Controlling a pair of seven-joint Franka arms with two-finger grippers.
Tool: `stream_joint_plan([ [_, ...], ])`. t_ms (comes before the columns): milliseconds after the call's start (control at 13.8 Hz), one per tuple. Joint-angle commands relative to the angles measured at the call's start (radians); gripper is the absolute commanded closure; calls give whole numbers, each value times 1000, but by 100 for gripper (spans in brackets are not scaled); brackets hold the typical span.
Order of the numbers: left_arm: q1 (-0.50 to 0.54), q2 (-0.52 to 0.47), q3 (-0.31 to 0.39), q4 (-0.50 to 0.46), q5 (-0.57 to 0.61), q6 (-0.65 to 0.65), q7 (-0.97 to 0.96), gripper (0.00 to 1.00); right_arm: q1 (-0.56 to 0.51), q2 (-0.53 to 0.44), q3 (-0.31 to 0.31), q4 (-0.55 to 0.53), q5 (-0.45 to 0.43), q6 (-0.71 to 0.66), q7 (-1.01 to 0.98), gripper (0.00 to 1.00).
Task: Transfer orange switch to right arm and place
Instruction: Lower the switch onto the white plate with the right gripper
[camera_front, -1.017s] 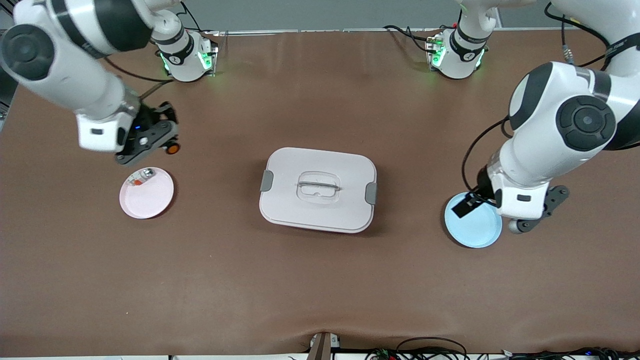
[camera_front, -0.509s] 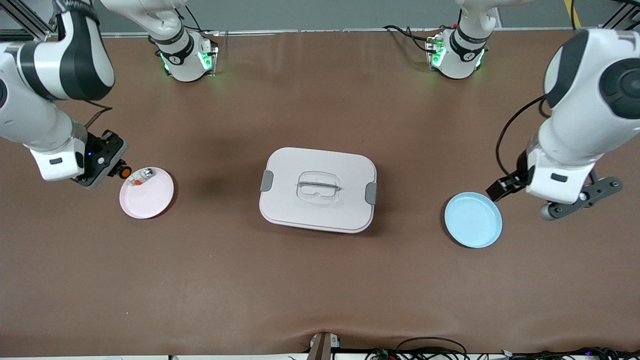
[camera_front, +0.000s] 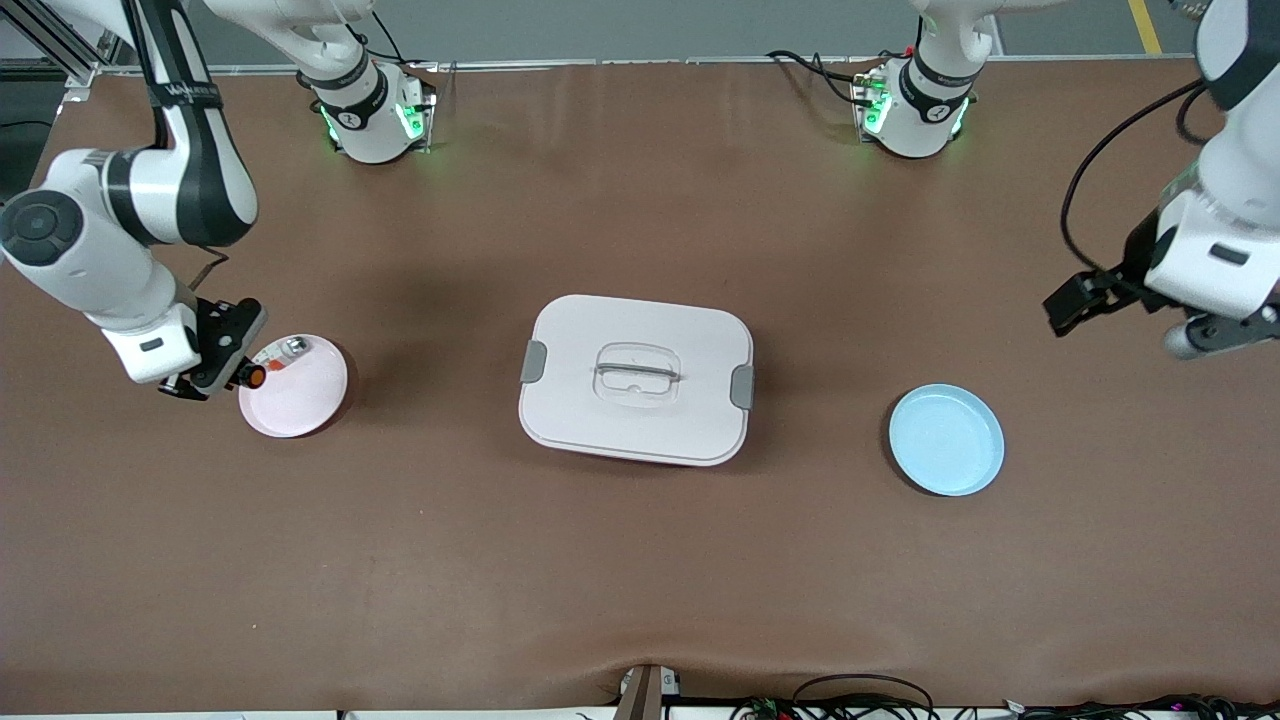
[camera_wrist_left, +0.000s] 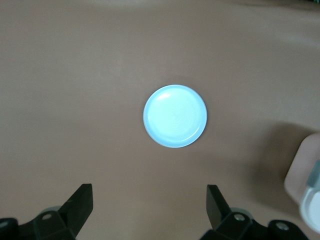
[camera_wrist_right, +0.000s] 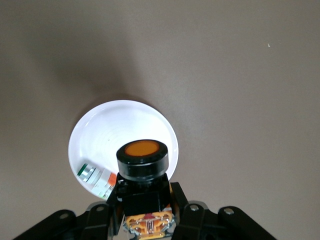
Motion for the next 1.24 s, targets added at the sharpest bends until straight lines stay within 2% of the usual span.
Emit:
stream_joint_plan([
  [0, -22, -117, 39, -129, -64, 6, 93, 0, -30, 23, 15, -47, -26, 92, -12, 100],
  [145, -27, -177, 58, -187, -92, 6, 134, 0, -41, 56, 15, -47, -29, 129, -15, 100],
  [363, -53, -231, 87, -224, -94, 3, 224, 0, -64, 100, 15, -50, -61, 179, -54, 100],
  [654, -61, -234, 87, -220, -95, -41, 232, 0, -98, 128, 14, -99, -126, 268, -54, 100],
  [945, -15, -219, 87, -212, -173, -41, 232, 0, -115, 186, 13, -125, -129, 336, -54, 100],
  [1163, -18, -210, 85, -212, -160, -40, 225, 0, -118, 223, 13, -136, -129, 356, -52, 100],
])
